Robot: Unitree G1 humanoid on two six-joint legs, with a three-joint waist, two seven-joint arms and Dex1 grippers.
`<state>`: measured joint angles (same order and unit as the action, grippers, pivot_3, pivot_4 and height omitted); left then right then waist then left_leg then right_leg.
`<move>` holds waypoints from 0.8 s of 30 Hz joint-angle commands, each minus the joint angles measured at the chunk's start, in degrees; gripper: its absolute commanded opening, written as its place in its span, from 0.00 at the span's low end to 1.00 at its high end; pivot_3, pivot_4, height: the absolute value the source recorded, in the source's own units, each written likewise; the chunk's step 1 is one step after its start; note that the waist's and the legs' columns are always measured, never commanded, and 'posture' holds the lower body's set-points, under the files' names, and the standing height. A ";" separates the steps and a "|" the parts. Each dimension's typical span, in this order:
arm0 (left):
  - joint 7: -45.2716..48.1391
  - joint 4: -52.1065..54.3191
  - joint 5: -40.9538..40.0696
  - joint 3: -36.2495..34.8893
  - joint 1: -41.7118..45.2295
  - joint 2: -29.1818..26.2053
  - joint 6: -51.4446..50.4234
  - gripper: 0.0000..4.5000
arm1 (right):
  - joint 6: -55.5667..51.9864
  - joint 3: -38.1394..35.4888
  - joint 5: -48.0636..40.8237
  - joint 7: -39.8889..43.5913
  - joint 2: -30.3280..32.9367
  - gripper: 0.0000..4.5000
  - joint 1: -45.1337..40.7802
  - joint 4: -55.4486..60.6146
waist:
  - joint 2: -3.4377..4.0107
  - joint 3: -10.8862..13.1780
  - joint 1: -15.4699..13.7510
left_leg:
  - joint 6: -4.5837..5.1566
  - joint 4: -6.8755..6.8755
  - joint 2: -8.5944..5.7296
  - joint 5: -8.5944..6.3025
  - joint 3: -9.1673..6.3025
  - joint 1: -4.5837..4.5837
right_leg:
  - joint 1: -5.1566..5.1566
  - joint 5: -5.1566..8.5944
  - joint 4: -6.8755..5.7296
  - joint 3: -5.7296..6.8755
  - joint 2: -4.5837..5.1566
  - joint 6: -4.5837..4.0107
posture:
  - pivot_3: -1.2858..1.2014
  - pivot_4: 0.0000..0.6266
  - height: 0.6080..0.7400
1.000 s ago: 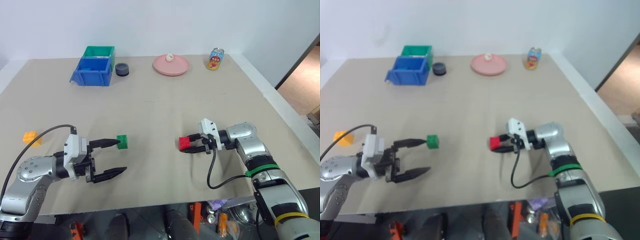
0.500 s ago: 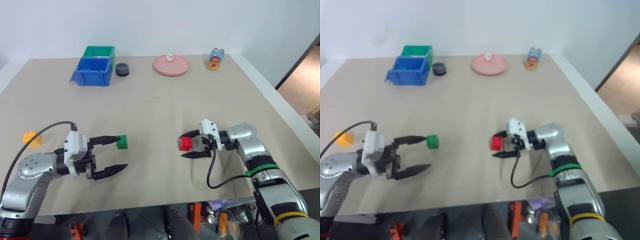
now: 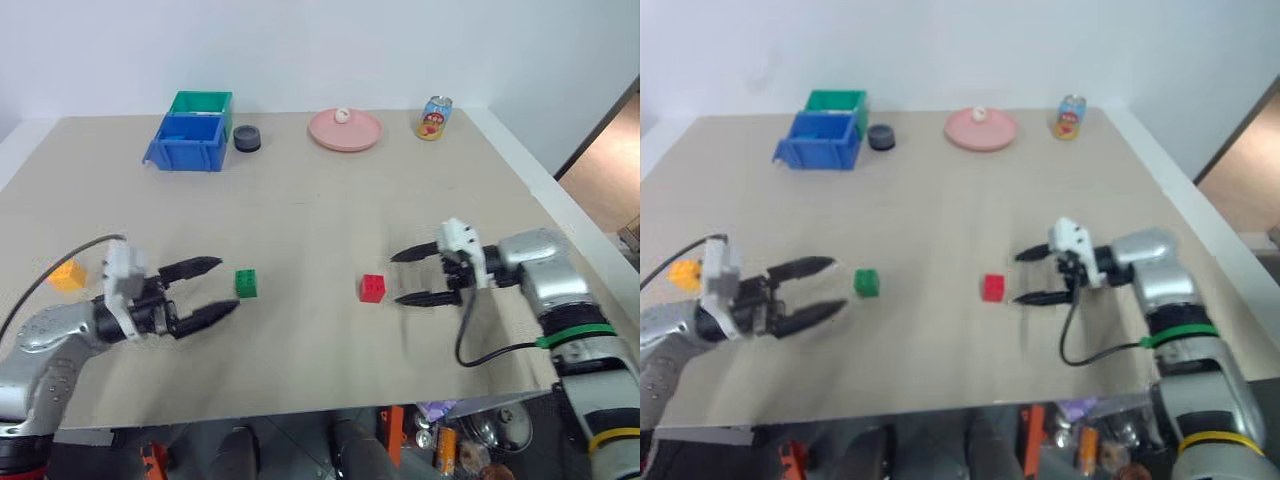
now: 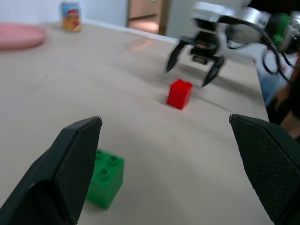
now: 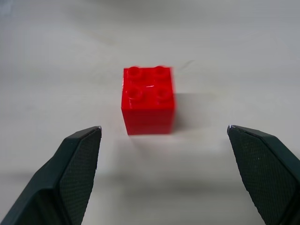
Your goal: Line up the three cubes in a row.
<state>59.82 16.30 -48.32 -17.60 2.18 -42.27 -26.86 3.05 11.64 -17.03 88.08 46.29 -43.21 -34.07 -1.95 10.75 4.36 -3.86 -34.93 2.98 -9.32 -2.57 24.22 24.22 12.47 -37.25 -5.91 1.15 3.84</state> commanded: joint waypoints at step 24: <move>-10.42 0.69 16.39 7.60 -5.86 6.95 4.58 1.00 | -25.27 -12.37 -13.69 -7.98 -4.93 0.99 1.65 23.68 | 0.05 0.03 -0.13 | -0.03 0.00 -0.01 -0.02 0.03 0.04 | 0.08 0.04 -0.03 -0.01 0.01 -0.04 | 0.52 0.24 0.97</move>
<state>50.85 17.04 -33.72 -10.34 -4.48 -35.82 -24.51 -21.98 1.21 -29.55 80.50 40.96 -41.50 -12.79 -1.90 10.78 4.23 -3.88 -34.93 2.97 -9.34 -2.54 24.26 24.30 12.50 -37.28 -5.92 1.15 3.80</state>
